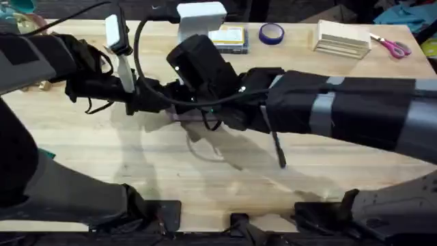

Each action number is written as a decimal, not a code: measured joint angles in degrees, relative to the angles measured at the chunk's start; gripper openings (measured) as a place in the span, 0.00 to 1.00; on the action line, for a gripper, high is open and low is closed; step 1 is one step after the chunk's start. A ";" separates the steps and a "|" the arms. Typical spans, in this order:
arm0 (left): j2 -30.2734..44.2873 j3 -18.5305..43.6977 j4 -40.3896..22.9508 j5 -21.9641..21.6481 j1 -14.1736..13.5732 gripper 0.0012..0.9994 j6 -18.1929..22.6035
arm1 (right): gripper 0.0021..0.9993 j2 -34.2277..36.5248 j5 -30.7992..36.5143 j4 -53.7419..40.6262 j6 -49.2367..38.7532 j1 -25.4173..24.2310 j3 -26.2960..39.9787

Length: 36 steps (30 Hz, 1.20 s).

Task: Unzip the bag, pick up the pens from the table one at a time and place them inside, then zip the bag closed.

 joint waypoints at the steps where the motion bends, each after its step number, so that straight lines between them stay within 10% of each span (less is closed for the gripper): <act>1: 0.00 0.02 0.02 -0.18 0.03 0.04 0.00 | 0.03 0.09 -0.05 0.06 0.11 0.15 0.00; 8: 0.00 0.09 0.07 -0.55 0.11 0.04 0.02 | 0.05 0.18 -0.57 0.12 0.20 0.96 0.00; 15: 0.00 0.15 0.16 0.11 0.47 0.04 1.20 | 0.97 0.05 -2.97 0.92 -1.63 0.43 0.37; 30: 0.00 0.15 0.26 0.41 -0.17 0.04 0.98 | 1.00 -13.56 -4.14 -19.08 -13.16 -2.69 0.46; 36: 0.00 0.15 0.04 2.50 -0.70 0.81 0.76 | 1.00 -17.74 -4.16 -23.03 -17.29 -3.72 0.48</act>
